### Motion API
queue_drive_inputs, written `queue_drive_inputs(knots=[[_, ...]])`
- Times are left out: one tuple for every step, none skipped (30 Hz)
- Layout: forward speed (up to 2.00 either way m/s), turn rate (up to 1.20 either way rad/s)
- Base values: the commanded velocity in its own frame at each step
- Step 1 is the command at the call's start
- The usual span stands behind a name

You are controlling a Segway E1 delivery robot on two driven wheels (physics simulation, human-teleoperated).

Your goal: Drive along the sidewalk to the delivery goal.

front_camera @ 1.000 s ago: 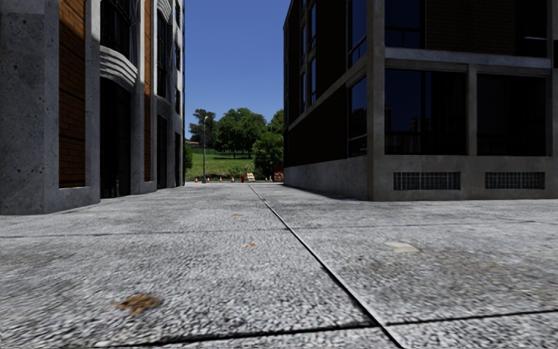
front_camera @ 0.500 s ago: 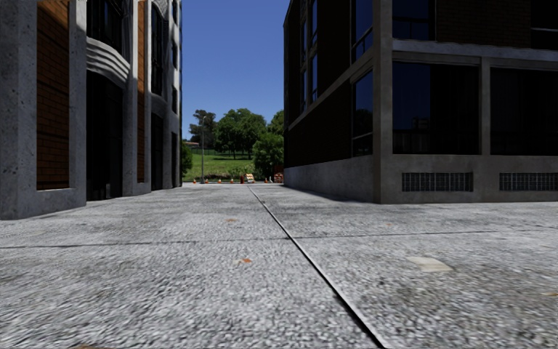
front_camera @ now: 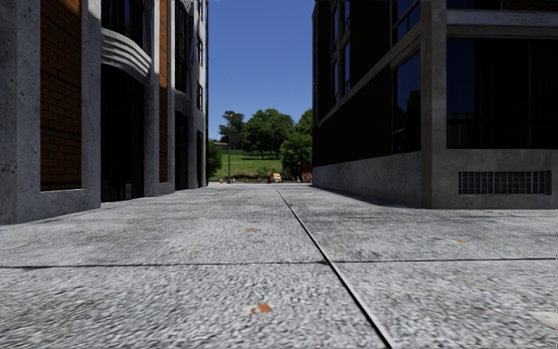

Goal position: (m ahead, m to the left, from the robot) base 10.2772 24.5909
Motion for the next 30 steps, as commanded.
queue_drive_inputs(knots=[[2.0,0.44],[2.0,0.41],[2.0,0.32],[2.0,0.32],[2.0,0.0],[2.0,0.0],[2.0,0.0],[2.0,0.0],[2.0,0.0],[2.0,0.0],[2.0,0.0],[2.0,0.0],[2.0,0.0],[2.0,0.0],[2.0,0.0],[2.0,0.0],[2.0,0.0],[2.0,0.0],[2.0,0.0],[2.0,0.0],[2.0,0.0],[2.0,0.0],[2.0,0.0],[2.0,0.0],[2.0,0.0],[2.0,0.0],[2.0,0.0],[2.0,0.0],[2.0,0.0],[2.0,0.0]])
